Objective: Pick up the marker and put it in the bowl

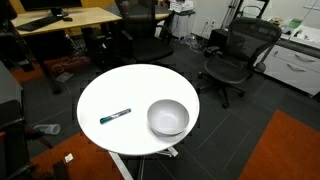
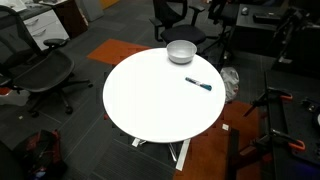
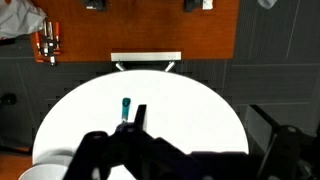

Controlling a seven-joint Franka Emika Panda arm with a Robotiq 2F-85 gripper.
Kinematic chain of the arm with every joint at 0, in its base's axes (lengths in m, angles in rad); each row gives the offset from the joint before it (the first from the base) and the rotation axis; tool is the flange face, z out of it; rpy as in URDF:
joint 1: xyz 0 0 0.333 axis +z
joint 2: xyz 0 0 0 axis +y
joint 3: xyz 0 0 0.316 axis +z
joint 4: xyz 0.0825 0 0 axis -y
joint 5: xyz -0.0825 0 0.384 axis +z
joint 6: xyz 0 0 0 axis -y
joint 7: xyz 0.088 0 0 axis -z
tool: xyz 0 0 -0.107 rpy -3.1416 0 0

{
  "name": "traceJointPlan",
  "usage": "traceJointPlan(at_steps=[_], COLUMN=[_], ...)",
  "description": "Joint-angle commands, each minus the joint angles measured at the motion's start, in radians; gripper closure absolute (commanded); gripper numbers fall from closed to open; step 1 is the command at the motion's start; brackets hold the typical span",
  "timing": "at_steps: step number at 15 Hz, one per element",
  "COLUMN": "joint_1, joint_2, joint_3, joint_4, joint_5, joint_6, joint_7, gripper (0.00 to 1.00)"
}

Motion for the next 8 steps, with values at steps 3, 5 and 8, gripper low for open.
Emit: traceJointPlan(at_steps=[3,5,8], joint_1=[-0.056,-0.056,-0.064], joint_2=[0.233,0.314,0.435], joint_3=[-0.059,-0.086,-0.102], joint_4=[0.017,0.024,0.039], joint_5=[-0.046,-0.027,-0.038], joint_6=[0.249,0.326,0.436], joint_7=[-0.042,-0.059,-0.072], gripper=[0.0,0.0,0.0])
